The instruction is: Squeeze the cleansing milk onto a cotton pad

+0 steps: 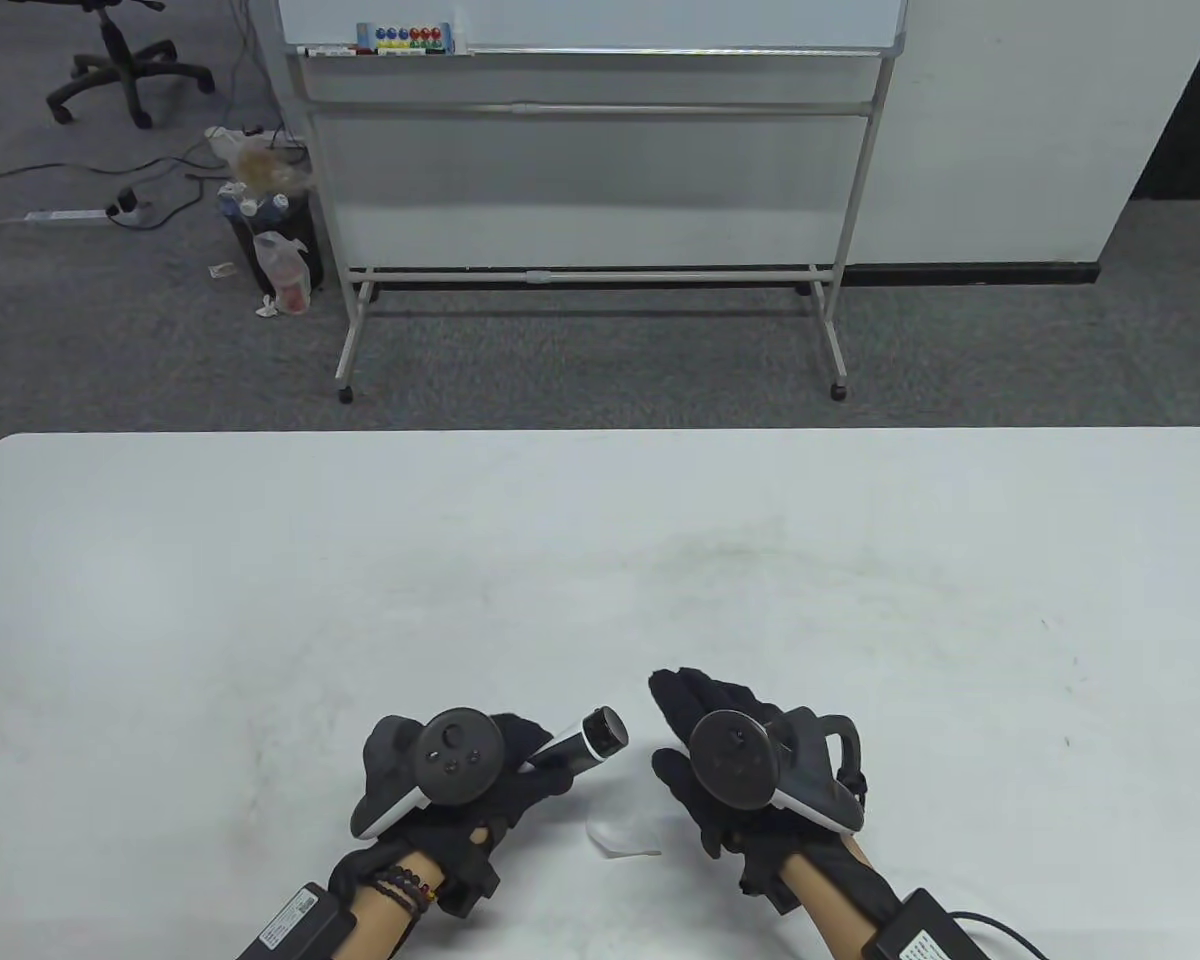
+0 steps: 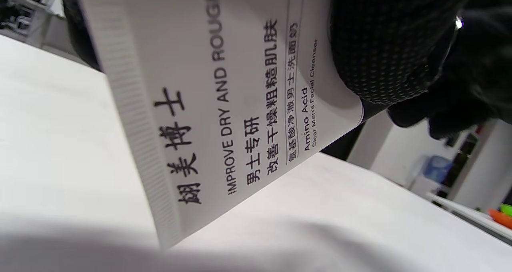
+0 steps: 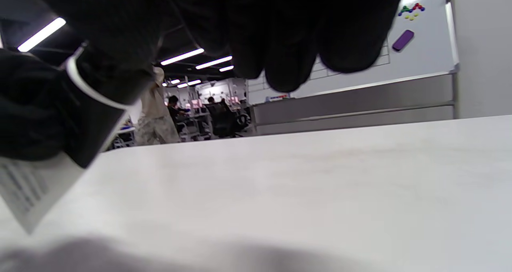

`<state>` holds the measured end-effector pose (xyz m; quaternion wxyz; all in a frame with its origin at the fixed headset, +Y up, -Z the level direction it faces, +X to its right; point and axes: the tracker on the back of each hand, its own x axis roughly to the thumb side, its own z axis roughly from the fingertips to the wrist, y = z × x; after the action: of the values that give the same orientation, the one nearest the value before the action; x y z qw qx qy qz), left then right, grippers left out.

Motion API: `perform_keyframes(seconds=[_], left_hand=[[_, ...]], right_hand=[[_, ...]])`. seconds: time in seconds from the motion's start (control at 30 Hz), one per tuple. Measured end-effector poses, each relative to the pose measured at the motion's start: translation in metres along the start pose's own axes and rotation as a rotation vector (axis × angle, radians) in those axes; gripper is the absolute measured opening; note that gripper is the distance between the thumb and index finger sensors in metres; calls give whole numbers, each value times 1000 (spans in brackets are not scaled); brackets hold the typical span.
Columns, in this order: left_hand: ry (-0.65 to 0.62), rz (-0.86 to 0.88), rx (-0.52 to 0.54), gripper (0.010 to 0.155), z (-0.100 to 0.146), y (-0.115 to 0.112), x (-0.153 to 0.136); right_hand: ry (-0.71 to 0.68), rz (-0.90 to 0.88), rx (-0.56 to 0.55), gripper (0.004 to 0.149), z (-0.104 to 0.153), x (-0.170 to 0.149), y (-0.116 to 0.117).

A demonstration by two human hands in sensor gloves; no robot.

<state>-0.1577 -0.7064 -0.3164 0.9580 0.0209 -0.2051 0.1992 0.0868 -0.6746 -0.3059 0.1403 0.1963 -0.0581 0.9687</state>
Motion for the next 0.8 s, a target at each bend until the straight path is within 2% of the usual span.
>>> perform_keyframes(seconds=[0.13,0.23,0.33,0.4,0.53,0.6,0.77,0.8], left_hand=[[-22,27,27,46,2,1,4],[-40,53,-4,46,3,3,0],[-97,15,-43,46,1,1,1],[-149,-1,-68,46,-2,-3,3],[-192,68,-125,52,-7,-15,11],[-201,-9,-117,54,-6,-16,17],[-198,11,-120,56,-6,-15,22],[-205,-1,-129,54,-5,-16,23]], right_hand=[[-101,-91,-39,64,-2,18,0],[-136,-80,-98,64,2,20,2],[-160,-48,-63,66,3,24,7],[-190,25,-91,69,5,28,9],[-182,135,-124,68,8,42,15],[-159,213,-134,67,9,46,17],[-119,223,-157,63,8,50,22],[-69,244,-208,55,10,49,20]])
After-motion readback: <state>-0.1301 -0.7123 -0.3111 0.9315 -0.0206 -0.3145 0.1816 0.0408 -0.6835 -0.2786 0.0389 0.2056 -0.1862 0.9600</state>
